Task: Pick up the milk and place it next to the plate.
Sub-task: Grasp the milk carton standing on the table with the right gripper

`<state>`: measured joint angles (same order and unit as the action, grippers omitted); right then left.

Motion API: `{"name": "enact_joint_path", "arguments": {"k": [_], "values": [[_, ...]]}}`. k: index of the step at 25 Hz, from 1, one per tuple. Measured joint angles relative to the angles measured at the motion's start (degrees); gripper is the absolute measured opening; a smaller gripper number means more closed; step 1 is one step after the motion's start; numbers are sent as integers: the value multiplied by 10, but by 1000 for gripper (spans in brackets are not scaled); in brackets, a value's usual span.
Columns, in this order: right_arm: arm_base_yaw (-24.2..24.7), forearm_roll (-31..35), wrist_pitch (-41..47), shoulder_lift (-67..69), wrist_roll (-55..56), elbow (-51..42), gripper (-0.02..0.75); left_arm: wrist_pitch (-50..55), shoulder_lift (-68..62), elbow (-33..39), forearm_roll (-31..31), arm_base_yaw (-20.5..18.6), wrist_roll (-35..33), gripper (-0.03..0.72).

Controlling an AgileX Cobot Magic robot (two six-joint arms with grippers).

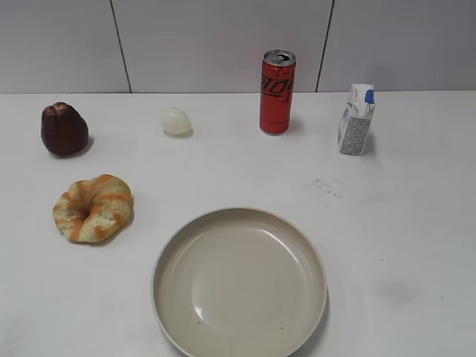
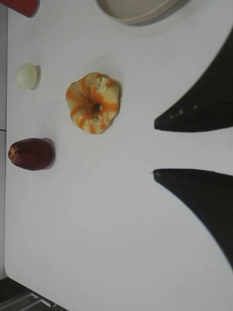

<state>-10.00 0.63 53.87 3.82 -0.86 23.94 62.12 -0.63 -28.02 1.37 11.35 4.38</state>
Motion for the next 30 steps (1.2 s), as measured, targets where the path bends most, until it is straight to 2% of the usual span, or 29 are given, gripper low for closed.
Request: {"name": "enact_joint_path", "arguments": {"k": [14, 21, 30], "values": [[0, -6, -9, 30, 4, 5, 573, 0, 0, 0, 0, 0, 0, 207], [0, -6, -141, 139, 9, 34, 573, 0, 0, 0, 0, 0, 0, 207], [0, -6, -249, 394, 31, 136, 573, 0, 0, 0, 0, 0, 0, 207]]}}
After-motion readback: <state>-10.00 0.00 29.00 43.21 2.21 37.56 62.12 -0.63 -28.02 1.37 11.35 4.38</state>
